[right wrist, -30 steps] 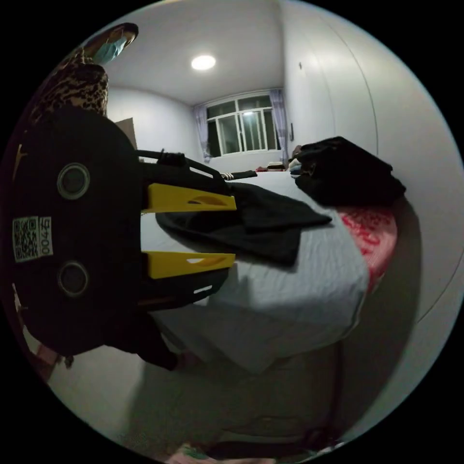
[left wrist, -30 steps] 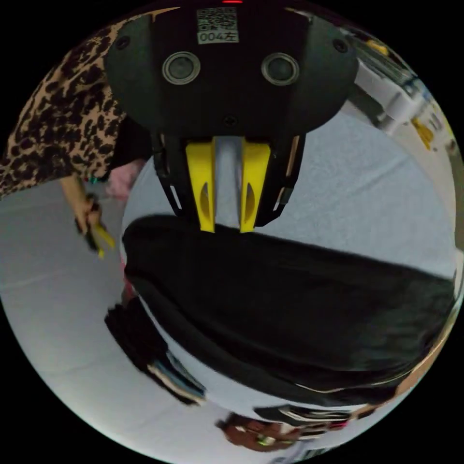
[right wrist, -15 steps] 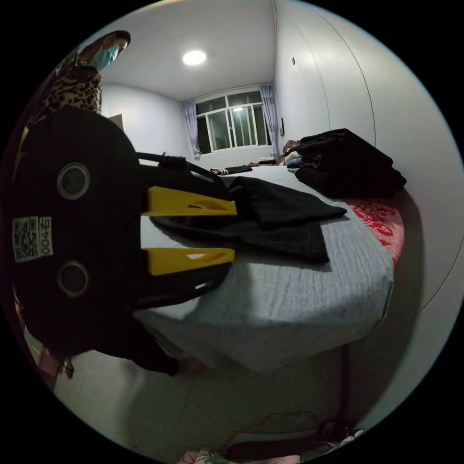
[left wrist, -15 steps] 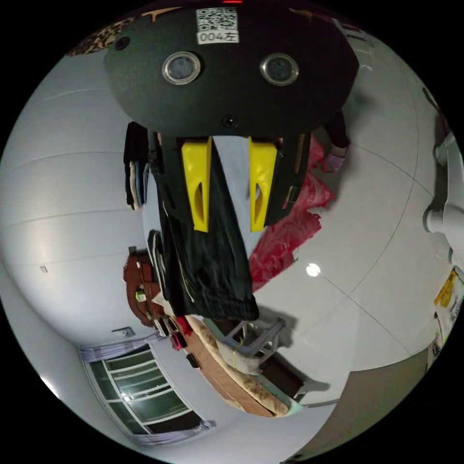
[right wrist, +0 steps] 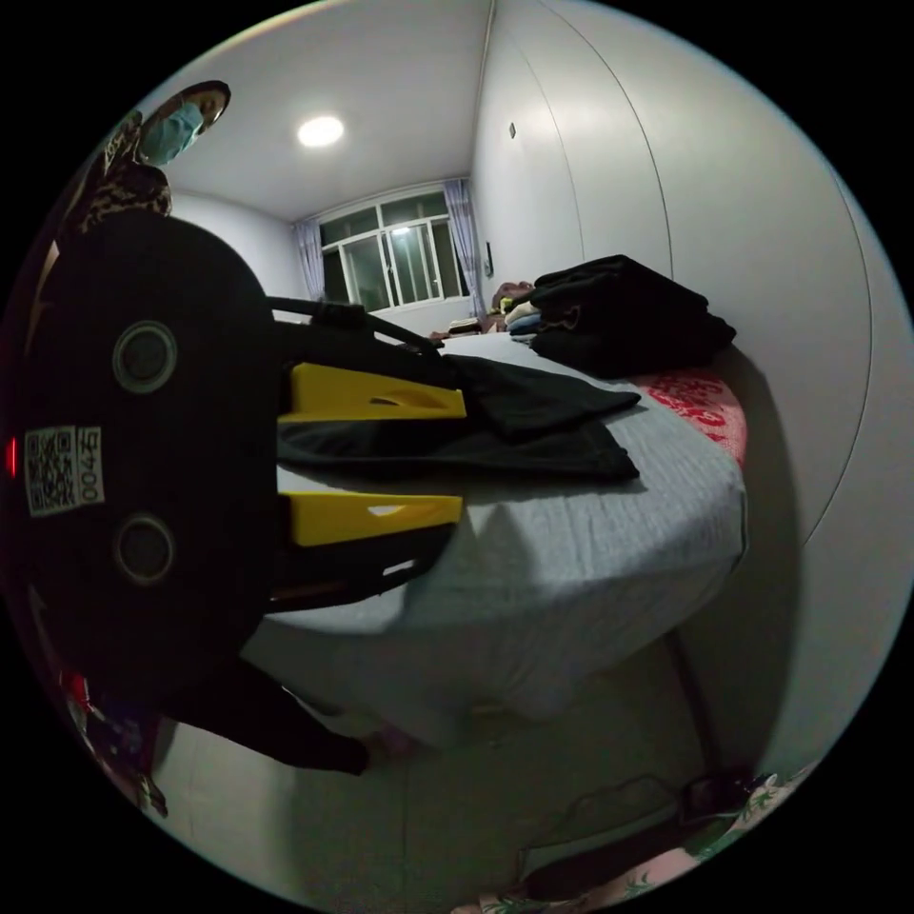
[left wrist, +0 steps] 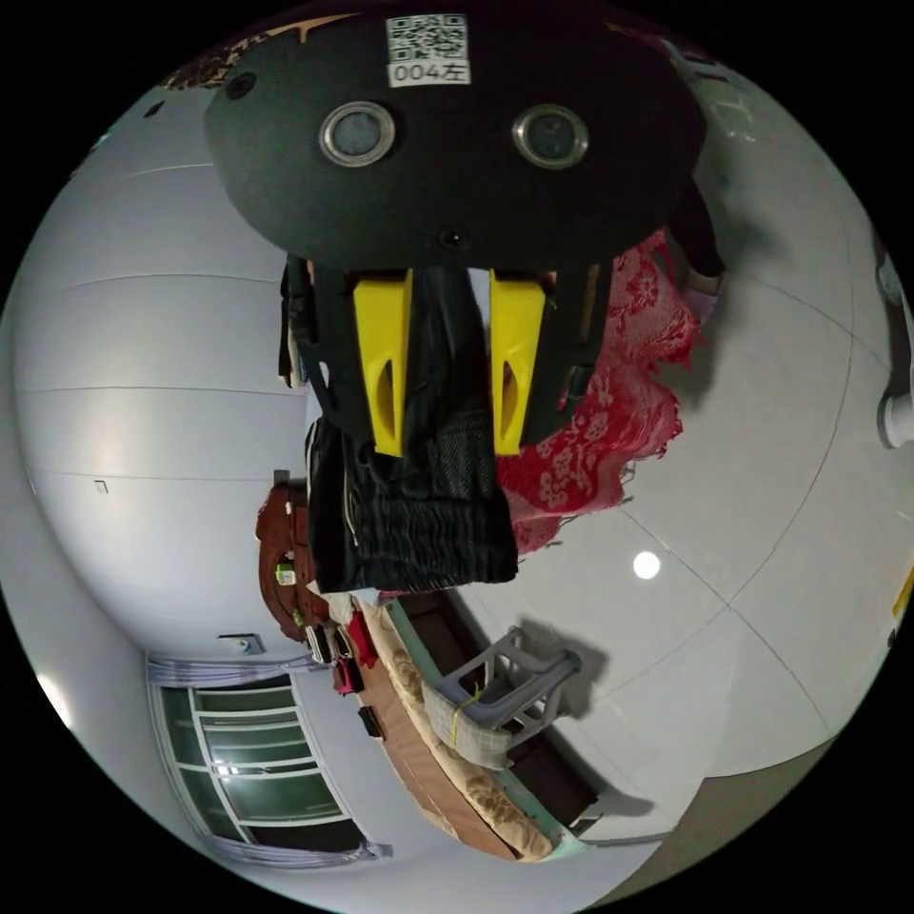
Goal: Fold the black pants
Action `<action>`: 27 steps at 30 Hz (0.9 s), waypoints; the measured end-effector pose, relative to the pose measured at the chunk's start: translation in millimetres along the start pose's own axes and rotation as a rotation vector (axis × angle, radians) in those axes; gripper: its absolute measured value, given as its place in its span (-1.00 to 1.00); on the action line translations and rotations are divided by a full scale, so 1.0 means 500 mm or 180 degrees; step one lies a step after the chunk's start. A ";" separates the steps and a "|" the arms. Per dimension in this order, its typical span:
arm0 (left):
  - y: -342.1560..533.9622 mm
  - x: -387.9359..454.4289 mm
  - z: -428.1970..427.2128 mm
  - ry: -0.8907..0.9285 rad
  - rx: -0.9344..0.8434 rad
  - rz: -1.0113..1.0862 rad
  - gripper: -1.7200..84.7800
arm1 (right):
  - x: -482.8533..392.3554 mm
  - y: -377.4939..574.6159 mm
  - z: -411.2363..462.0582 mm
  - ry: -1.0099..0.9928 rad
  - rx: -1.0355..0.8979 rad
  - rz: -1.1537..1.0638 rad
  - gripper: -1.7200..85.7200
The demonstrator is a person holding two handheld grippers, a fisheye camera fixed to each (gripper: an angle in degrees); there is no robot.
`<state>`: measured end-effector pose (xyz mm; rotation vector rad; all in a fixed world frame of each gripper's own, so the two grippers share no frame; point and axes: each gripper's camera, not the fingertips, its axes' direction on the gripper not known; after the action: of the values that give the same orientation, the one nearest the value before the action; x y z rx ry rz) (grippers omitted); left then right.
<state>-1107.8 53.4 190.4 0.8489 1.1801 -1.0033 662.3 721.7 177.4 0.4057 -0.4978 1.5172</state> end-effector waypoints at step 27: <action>-0.108 0.039 -0.232 -0.0545 -0.0211 0.0204 -0.91 | -0.062 0.363 0.007 0.1493 -0.0669 -0.0549 -0.95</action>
<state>-1195.5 139.0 148.1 0.7291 1.0289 -0.9599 481.2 697.9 153.5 -0.0737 -0.2397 1.3212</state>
